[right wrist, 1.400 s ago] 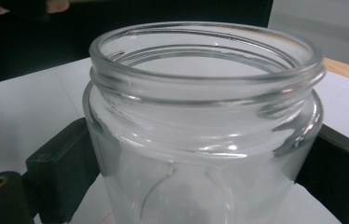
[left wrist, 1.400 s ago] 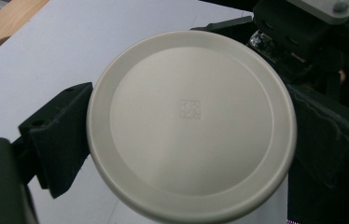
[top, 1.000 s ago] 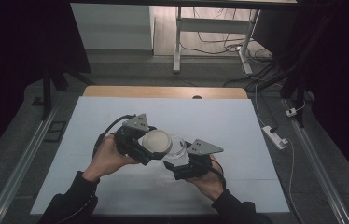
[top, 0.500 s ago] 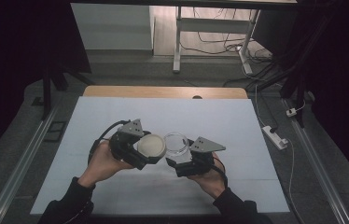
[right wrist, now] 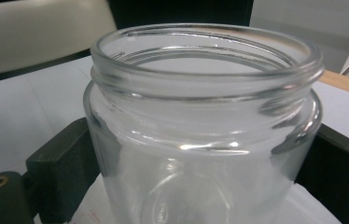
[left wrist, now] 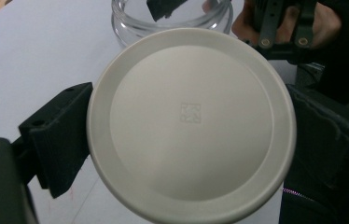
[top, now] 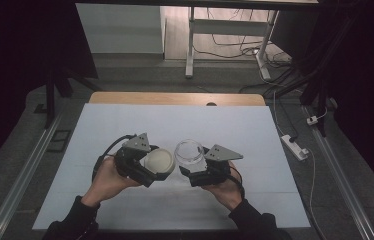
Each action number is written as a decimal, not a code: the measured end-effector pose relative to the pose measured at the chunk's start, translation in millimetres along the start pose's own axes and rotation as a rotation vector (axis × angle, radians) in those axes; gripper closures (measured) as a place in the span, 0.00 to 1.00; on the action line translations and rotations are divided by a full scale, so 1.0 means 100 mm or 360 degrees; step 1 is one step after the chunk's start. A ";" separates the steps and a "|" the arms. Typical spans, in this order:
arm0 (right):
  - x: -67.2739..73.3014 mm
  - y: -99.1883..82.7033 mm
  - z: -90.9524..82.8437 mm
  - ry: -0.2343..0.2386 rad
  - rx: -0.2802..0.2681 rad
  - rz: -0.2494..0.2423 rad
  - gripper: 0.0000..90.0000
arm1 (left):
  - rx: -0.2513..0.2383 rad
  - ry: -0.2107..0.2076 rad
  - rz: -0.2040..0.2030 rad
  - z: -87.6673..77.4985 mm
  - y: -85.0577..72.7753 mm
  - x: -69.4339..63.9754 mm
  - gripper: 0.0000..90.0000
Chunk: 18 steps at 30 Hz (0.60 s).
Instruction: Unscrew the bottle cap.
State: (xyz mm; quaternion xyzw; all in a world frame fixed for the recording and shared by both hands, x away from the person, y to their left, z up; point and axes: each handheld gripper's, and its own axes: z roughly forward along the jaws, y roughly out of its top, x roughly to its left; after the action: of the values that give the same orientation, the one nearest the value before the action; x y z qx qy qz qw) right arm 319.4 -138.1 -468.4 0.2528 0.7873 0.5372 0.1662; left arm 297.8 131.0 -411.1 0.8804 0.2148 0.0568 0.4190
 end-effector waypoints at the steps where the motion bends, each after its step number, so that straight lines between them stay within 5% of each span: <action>1: -0.01 0.00 0.00 -0.0002 -0.0001 0.0001 0.08 | 0.0003 0.0002 0.0001 0.00 -0.01 0.00 0.09; 18: -0.10 0.03 0.01 -0.0042 -0.0019 0.0001 0.08 | 0.0023 -0.0008 -0.0046 0.10 -0.19 -0.04 0.09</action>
State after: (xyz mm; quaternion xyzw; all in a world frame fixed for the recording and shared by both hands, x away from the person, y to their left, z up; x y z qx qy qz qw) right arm 329.2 -142.3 -466.3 0.2591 0.7818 0.5386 0.1778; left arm 290.9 132.8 -431.2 0.8804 0.2268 0.0471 0.4138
